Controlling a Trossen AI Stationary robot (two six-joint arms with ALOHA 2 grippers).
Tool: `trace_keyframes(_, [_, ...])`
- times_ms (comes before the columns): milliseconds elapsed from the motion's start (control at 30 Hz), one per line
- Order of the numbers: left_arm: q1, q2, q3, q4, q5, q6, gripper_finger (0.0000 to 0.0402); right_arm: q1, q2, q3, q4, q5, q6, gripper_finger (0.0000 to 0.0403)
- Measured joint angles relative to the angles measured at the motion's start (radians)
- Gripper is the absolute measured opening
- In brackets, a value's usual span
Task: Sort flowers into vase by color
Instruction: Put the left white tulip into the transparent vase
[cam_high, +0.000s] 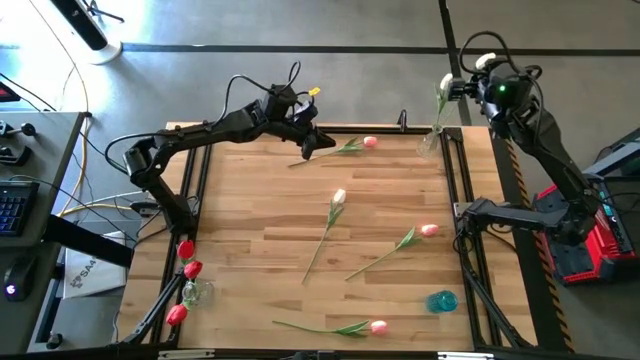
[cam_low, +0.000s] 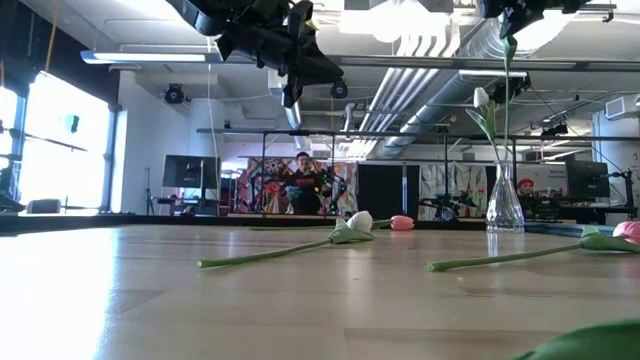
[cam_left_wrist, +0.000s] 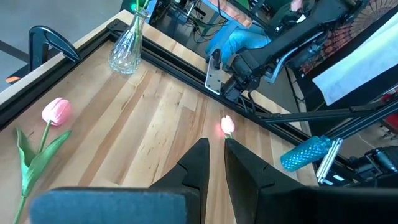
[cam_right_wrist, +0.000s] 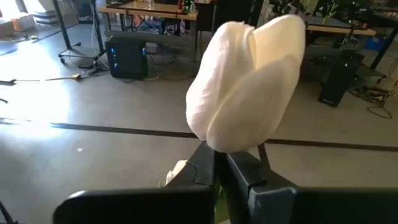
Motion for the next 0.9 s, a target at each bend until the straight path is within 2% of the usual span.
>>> trace_keyframes(433, [0.002, 0.000, 0.000, 0.000, -0.048, 0.031, 0.0039, 0.006, 0.013, -0.002, -0.073, -0.008, 0.074, 0.0001])
trace_keyframes(533, [0.002, 0.000, 0.000, 0.000, -0.048, 0.032, 0.0039, 0.016, 0.013, -0.002, -0.093, -0.015, 0.112, 0.0011])
trace_keyframes(667, [0.002, 0.000, 0.000, 0.000, -0.048, 0.030, 0.0040, 0.015, 0.015, -0.002, -0.144, -0.046, 0.152, 0.0057])
trace_keyframes(900, [0.002, 0.000, 0.000, -0.005, -0.047, 0.031, 0.0040, 0.015, 0.017, -0.002, -0.157, -0.050, 0.195, 0.0183])
